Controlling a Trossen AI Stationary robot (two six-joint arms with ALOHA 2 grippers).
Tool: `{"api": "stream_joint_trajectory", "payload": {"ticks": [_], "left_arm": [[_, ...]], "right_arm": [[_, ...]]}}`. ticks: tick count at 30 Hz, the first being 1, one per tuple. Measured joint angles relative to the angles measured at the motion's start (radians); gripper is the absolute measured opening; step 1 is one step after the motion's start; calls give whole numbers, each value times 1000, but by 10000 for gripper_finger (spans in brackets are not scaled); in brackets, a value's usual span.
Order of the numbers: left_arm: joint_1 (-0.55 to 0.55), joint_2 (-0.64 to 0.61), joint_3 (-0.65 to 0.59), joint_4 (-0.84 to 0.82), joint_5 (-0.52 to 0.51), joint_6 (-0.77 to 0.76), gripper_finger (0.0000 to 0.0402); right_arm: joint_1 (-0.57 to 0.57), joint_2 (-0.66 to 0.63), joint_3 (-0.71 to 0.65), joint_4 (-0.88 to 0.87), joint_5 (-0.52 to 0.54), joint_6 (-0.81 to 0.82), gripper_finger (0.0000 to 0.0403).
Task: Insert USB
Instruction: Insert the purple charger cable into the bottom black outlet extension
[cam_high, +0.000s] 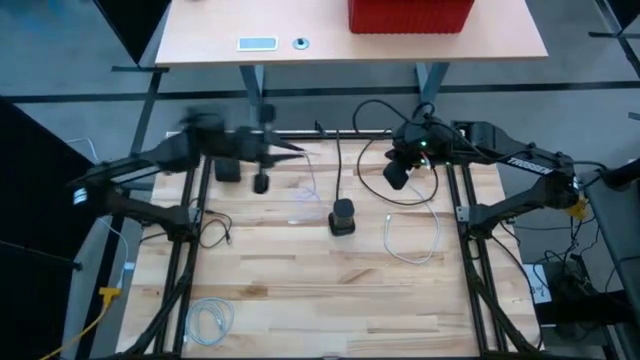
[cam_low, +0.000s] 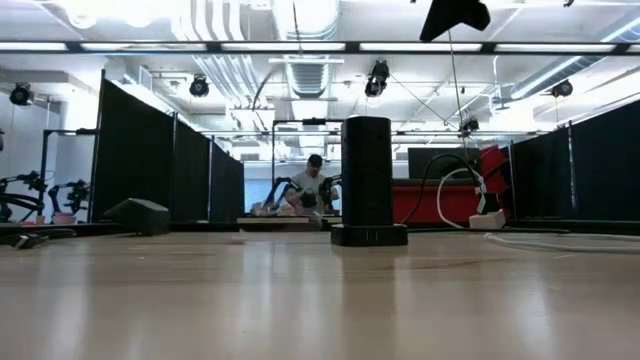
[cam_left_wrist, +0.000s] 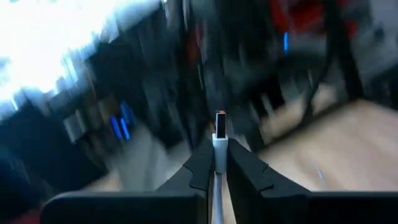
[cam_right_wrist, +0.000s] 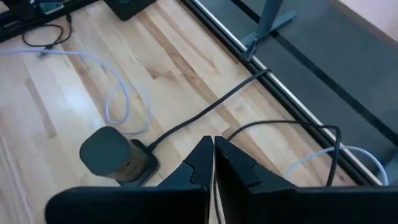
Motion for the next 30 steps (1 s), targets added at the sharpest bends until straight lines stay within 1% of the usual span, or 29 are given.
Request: {"api": "stream_joint_trajectory", "payload": {"ticks": [2, 6, 7, 21, 23, 26, 28, 30], "left_arm": [[-1, -44, -20, 125, 31, 18, 18], [-1, -70, -44, 257, 34, -19, 18], [-1, -68, -52, 294, 40, -43, 18], [13, 23, -169, 1204, 63, -505, 18], [9, 54, -176, 1314, 45, -556, 18], [-1, 112, -177, 1441, 0, -562, 18], [-3, 147, -176, 1476, -53, -537, 18], [-3, 185, -176, 1477, -91, -508, 18]], "right_arm": [[0, 13, 0, 14, 2, -10, 0], [0, 31, -1, 40, 2, -11, 0], [0, 35, -1, 40, 0, -14, 0], [1, 52, -1, 61, -46, -93, 0], [1, 53, -1, 73, -52, -154, 0], [-2, 53, -1, 110, -52, -330, 0], [-3, 54, -1, 153, -51, -417, 0], [-4, 50, -1, 215, -52, -482, 0]]}}
